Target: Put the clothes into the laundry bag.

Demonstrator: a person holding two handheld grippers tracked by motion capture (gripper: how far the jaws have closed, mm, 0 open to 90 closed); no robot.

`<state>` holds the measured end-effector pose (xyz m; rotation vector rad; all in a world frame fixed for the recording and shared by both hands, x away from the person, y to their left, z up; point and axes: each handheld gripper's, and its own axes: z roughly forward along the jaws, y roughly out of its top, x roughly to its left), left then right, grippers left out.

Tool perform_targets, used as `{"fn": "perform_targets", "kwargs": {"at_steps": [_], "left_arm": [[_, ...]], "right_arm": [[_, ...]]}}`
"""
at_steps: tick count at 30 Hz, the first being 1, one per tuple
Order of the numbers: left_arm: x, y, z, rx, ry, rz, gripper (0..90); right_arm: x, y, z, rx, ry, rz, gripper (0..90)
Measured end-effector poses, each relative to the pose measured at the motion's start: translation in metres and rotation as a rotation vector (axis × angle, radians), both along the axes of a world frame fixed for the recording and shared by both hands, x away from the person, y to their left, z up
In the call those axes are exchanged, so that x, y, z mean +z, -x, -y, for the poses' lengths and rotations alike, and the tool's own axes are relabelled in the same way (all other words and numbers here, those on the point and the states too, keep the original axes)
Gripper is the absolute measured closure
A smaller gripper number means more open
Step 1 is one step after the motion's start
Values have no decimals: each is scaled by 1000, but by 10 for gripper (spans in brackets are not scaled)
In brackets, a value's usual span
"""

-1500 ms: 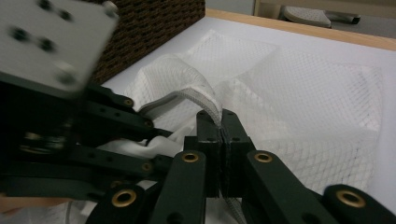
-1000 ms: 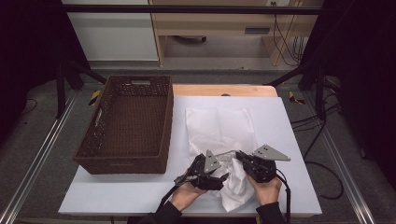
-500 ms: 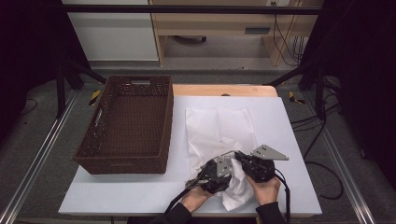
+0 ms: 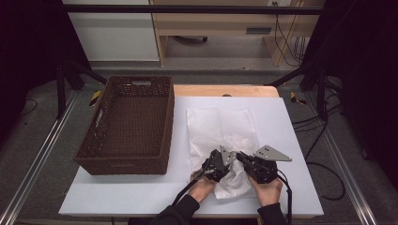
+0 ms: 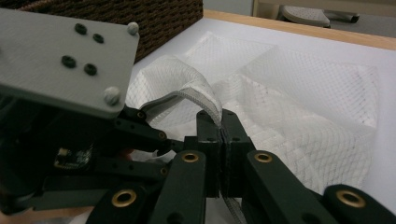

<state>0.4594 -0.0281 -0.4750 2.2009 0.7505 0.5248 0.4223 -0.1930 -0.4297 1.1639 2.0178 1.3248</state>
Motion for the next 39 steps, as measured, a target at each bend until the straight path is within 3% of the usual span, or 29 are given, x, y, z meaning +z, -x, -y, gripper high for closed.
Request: {"fn": "perform_targets", "kwargs": {"at_steps": [4, 8, 13, 18, 22, 25, 27, 30, 33, 35, 39], "left_arm": [[5, 7, -4, -23, 6, -11, 618], [21, 23, -21, -73, -8, 3, 452], [42, 42, -55, -96, 58, 12, 404], [43, 55, -88, -75, 31, -1, 402], [29, 56, -106, -34, 3, -21, 408], [15, 52, -117, -9, 23, -62, 439], [10, 48, -119, 2, -1, -71, 473], [3, 43, -122, -1, 20, -110, 536], [-3, 44, -121, -9, -4, -112, 582], [-3, 43, -122, -21, 12, -119, 613], [-3, 46, -121, -45, 11, -130, 764]], "right_arm": [[0, 0, 0, -2, 2, -5, 886], [0, 0, 2, -3, 5, -4, 886], [0, 0, 2, -8, 2, -3, 886], [1, 1, 3, -7, 7, -2, 886], [0, 1, 2, -4, 10, -4, 885], [0, 2, 2, -4, 19, -4, 885], [0, 1, 2, -3, 17, -6, 886], [0, 2, 1, -1, 21, -7, 885], [0, 1, 2, 0, 20, -9, 885], [-1, 1, 1, 3, 21, -8, 885], [-2, 1, 0, 0, 22, -10, 884]]}}
